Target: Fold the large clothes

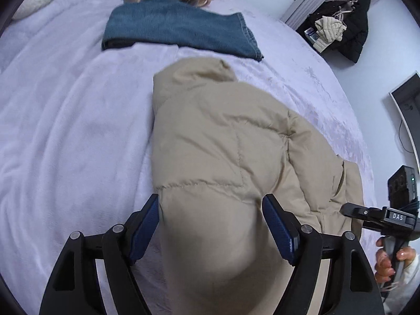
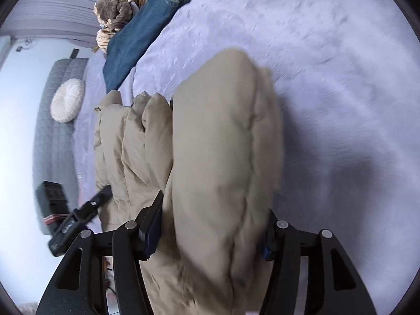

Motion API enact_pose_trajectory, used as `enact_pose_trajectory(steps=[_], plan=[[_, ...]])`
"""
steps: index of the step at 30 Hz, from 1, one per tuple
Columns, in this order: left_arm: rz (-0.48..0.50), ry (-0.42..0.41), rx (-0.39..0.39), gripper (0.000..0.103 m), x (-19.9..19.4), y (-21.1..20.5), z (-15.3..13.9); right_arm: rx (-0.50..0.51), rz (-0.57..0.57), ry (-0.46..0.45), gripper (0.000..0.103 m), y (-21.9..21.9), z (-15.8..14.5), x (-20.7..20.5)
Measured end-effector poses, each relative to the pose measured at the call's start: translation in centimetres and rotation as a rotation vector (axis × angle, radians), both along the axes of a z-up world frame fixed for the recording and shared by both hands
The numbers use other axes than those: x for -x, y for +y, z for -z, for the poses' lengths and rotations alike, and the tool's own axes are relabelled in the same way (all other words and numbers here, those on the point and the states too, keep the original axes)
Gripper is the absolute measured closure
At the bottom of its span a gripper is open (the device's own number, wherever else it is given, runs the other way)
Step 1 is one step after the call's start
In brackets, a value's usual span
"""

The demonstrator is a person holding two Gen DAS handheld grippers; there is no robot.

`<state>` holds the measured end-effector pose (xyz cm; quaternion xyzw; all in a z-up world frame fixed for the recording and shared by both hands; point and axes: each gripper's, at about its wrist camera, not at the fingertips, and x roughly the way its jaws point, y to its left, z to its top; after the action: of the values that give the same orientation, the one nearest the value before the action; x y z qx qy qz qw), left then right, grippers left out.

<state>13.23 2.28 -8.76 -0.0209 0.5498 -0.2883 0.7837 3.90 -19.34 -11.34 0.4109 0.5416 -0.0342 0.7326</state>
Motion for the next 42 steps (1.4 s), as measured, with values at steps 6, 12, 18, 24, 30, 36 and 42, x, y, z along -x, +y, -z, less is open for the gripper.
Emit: enact_pose_trajectory(steps=[6,12,18,24,30,36,42], plan=[[0.024,-0.052,-0.027,0.023,-0.2,0.9,-1.0,0.149,0.033,-0.116,0.072,0.4,-7.5,1.7],[0.049,-0.113,-0.146,0.023,2.2,-0.4,1.0,0.133,-0.145,-0.114,0.076,6.7,-6.4,1.4],[0.054,-0.119,-0.178,0.023,3.0,-1.0,0.9,0.214,-0.131,0.046,0.083,7.1,-0.3,3.6],[0.046,-0.075,-0.215,0.023,4.2,0.2,-0.6,0.174,-0.106,0.051,0.083,6.1,0.1,4.3],[0.045,-0.046,-0.245,0.023,6.1,2.1,-2.2,0.193,-0.101,0.050,0.079,6.7,-2.0,5.5],[0.053,-0.024,-0.278,0.023,8.5,3.9,-3.0,0.204,-0.092,0.048,0.079,7.8,-4.6,7.9],[0.067,0.006,-0.288,0.023,10.7,5.6,-3.0,0.205,-0.048,0.085,0.078,9.2,-4.9,10.8]])
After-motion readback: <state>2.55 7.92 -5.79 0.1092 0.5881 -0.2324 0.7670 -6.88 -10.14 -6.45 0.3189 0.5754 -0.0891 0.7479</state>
